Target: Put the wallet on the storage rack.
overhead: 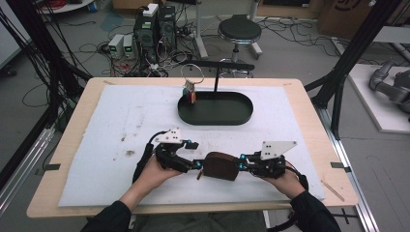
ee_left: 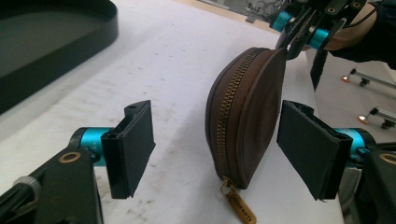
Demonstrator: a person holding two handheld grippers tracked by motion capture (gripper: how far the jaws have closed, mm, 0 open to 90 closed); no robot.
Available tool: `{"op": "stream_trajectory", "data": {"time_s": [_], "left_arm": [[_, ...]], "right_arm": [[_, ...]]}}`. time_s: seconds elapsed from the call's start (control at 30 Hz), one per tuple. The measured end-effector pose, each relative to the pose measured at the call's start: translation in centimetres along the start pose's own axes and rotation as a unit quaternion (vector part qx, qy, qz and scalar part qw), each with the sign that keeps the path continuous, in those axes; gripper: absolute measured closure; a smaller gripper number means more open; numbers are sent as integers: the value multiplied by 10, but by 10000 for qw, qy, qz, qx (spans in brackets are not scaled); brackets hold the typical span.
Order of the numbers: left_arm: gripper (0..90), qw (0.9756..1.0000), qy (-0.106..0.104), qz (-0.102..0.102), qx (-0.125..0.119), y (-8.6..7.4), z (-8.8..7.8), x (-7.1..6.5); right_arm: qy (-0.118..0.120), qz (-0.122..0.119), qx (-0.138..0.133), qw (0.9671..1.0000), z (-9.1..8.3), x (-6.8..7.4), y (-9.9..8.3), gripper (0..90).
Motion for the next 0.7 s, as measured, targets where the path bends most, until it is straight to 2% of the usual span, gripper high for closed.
{"op": "stream_trajectory", "data": {"time_s": [0.1,0.2,0.23,0.33,0.4,0.47,0.5,0.53,0.57,0.6,0.63,0.7], "left_arm": [[273,9997,-231,-37,85,0,11,-3],[324,9990,-357,138,250,-2,21,-6],[346,9985,-409,187,322,-3,24,-6],[497,9971,-572,259,439,-5,28,-9],[543,9969,-519,368,467,-5,27,-10],[579,9965,-555,399,475,-6,25,-10],[590,9965,-565,395,476,-6,25,-10],[601,9965,-584,386,459,-5,24,-10],[614,9963,-625,395,441,-5,24,-10],[633,9961,-665,401,411,-5,23,-10],[652,9962,-680,412,363,-4,22,-11],[675,9965,-651,427,302,-2,21,-12]], "right_arm": [[123,-57,-15,9999,0,2,0,884],[244,-71,-26,9997,-1,3,0,883],[249,-78,-24,9997,-1,3,0,882],[266,-86,-22,9996,-1,3,0,876],[262,-75,-16,9996,-1,3,-1,864],[233,-50,-55,9997,-2,2,0,839],[247,-51,-79,9996,-3,2,0,805],[210,-17,-107,9997,-4,1,1,721],[158,51,-133,9998,-4,-1,1,700],[215,97,-119,9997,-5,-1,0,691],[173,65,-123,9998,-5,-2,0,654],[122,198,-154,9996,-7,-4,-1,591]]}}
Point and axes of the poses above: each handheld gripper's, and its own axes: z roughly forward along the jaws, y roughly out of its top, x roughly to its left, the point moved 6 cm from there along z, roughly forward along the jaws, and after that the axes turned 2 degrees about z, right-handed, at the moved point
